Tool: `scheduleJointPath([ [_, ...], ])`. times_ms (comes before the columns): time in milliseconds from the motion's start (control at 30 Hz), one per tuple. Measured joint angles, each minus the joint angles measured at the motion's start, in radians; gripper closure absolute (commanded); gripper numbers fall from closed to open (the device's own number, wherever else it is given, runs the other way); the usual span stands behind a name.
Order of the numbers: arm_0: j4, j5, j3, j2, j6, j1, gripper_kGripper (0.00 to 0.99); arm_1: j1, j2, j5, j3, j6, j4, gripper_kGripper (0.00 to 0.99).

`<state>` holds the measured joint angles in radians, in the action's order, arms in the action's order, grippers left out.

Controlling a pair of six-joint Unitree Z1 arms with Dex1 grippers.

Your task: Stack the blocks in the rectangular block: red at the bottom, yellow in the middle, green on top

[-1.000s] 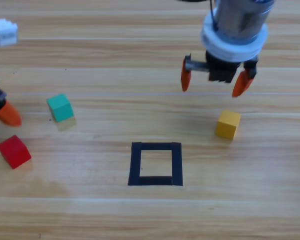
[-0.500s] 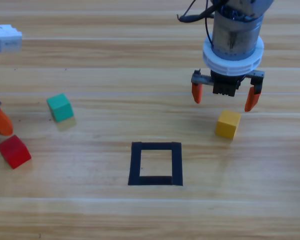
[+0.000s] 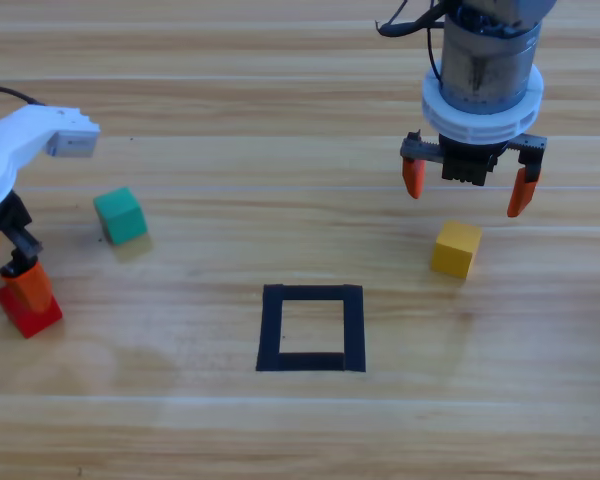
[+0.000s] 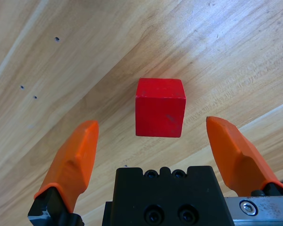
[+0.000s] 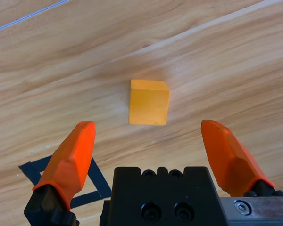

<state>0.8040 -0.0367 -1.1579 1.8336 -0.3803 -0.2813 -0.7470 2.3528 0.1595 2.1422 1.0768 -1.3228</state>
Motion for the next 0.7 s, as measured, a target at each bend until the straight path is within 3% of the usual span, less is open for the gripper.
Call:
scheduleJointPath([
  [567, -0.016, -0.009, 0.0, 0.068, 0.031, -0.01, 0.08, 0.038, 0.131, -0.01, 0.01, 0.025, 0.0, 0.0],
  [700, -0.016, -0.009, 0.0, 0.073, 0.031, -0.011, 0.082, 0.038, 0.143, -0.02, 0.016, 0.025, 0.0, 0.08],
])
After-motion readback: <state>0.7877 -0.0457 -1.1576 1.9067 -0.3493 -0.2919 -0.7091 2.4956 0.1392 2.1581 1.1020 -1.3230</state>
